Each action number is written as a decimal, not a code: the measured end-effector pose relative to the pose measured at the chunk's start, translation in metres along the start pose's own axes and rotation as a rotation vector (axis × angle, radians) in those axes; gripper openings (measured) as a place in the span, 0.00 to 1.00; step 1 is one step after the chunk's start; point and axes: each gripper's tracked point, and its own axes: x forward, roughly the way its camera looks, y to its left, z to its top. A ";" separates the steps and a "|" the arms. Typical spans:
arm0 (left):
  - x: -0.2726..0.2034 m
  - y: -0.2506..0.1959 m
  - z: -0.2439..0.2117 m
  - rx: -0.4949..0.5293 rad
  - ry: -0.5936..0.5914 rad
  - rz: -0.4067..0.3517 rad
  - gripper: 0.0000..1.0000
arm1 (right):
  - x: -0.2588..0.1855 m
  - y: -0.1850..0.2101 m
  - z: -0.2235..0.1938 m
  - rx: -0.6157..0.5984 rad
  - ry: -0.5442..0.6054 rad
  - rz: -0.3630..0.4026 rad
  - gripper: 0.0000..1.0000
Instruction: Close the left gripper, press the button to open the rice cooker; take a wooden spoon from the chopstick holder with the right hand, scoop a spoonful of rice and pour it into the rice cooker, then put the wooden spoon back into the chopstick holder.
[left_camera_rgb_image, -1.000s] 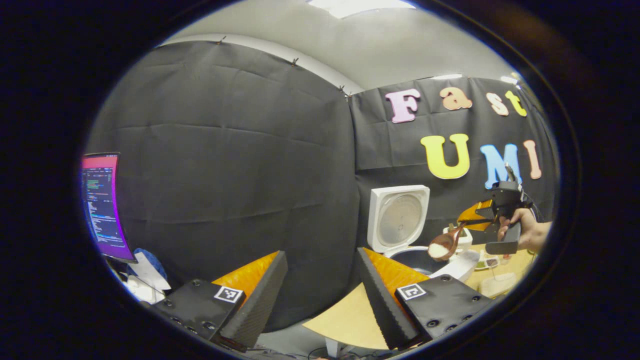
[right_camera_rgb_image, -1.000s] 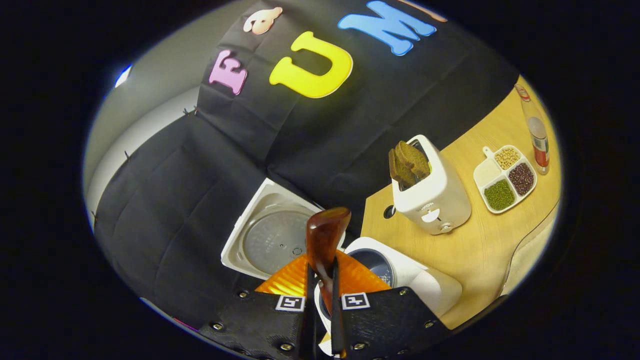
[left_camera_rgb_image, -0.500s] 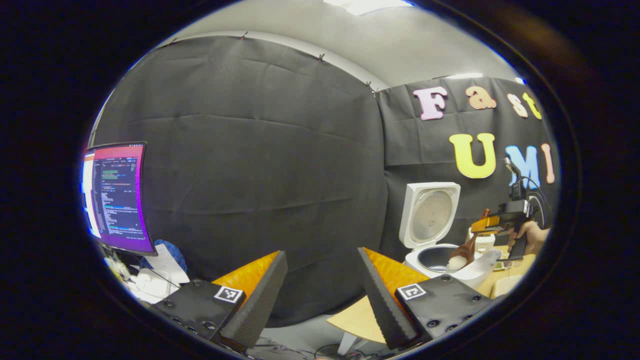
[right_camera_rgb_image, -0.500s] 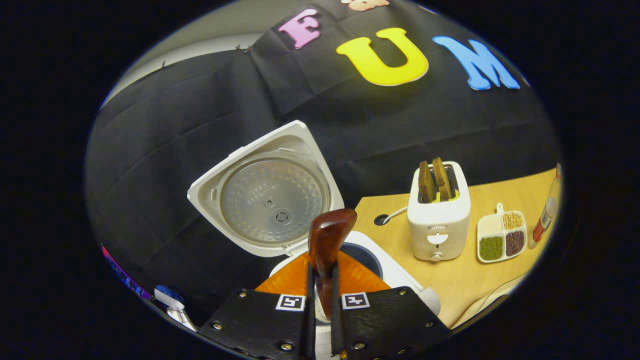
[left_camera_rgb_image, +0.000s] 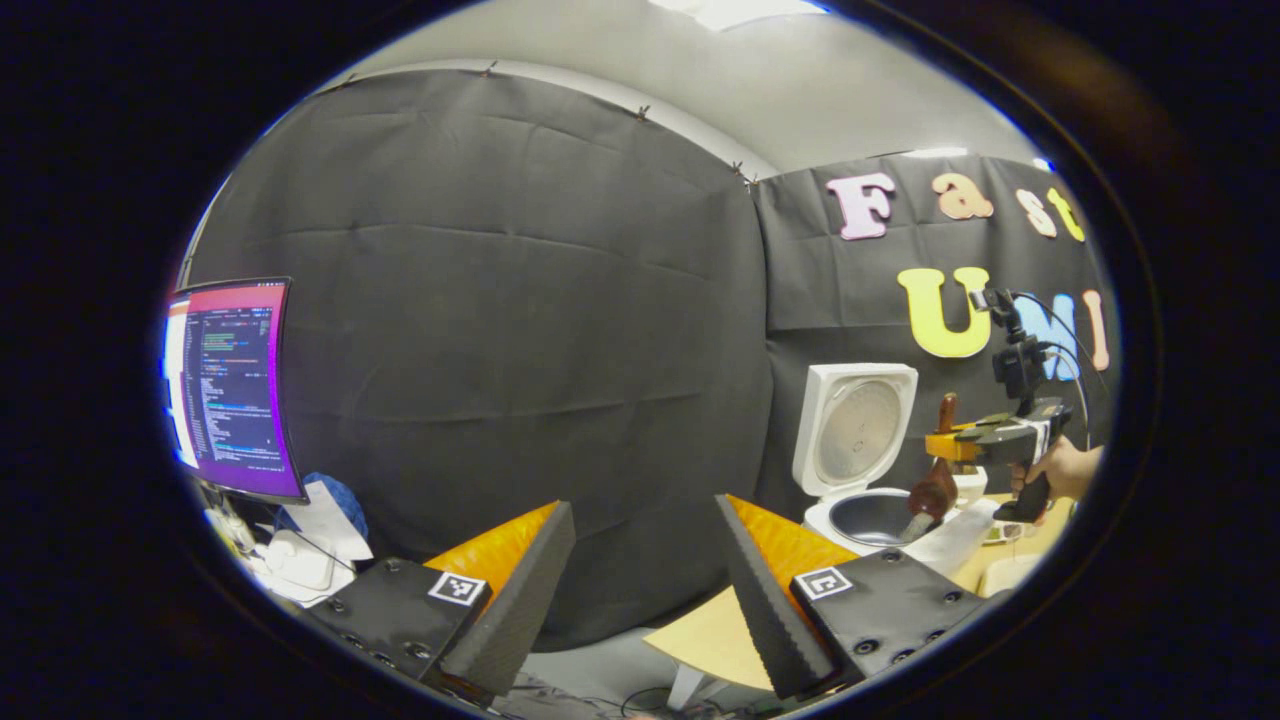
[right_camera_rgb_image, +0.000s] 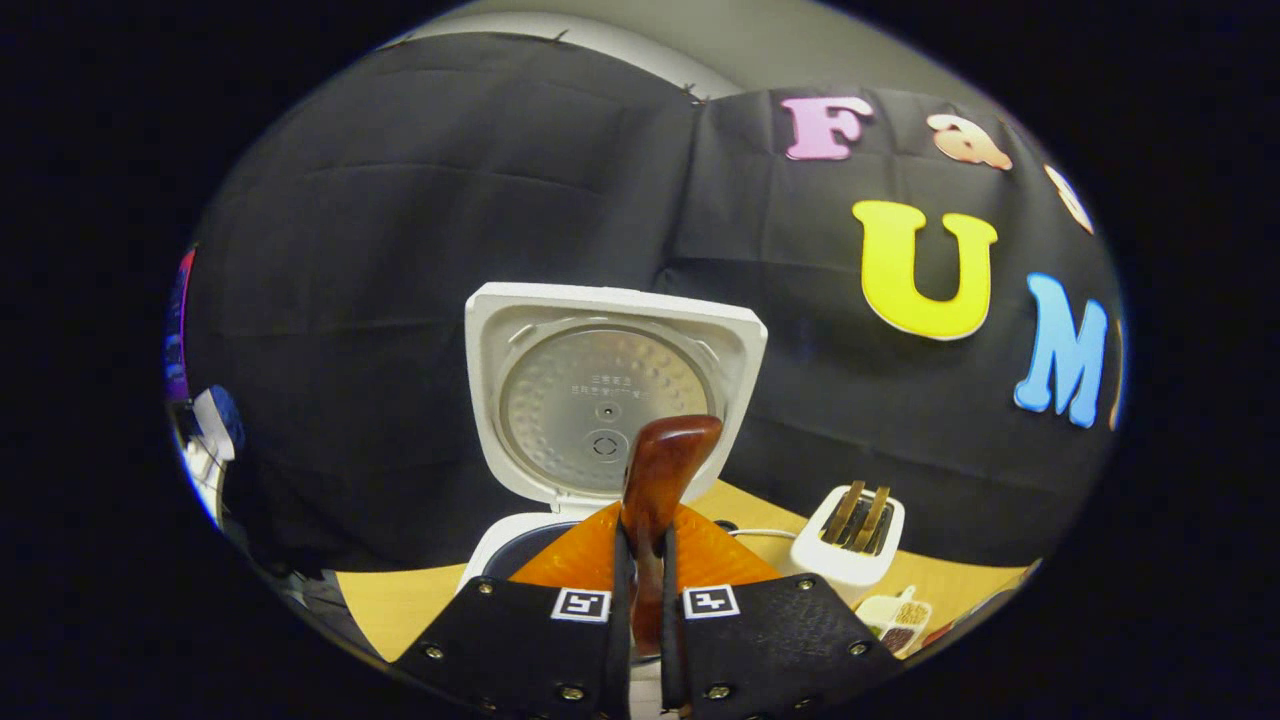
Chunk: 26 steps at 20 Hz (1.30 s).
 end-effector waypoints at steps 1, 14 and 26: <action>0.000 0.002 0.000 -0.002 -0.002 0.003 0.96 | 0.000 0.002 0.000 -0.038 -0.005 -0.003 0.12; 0.000 -0.012 0.009 -0.032 -0.021 -0.045 0.96 | -0.027 -0.041 0.011 0.637 0.015 -0.019 0.12; 0.015 -0.086 0.037 -0.036 -0.051 -0.178 0.96 | -0.131 -0.163 -0.001 1.098 -0.094 -0.172 0.12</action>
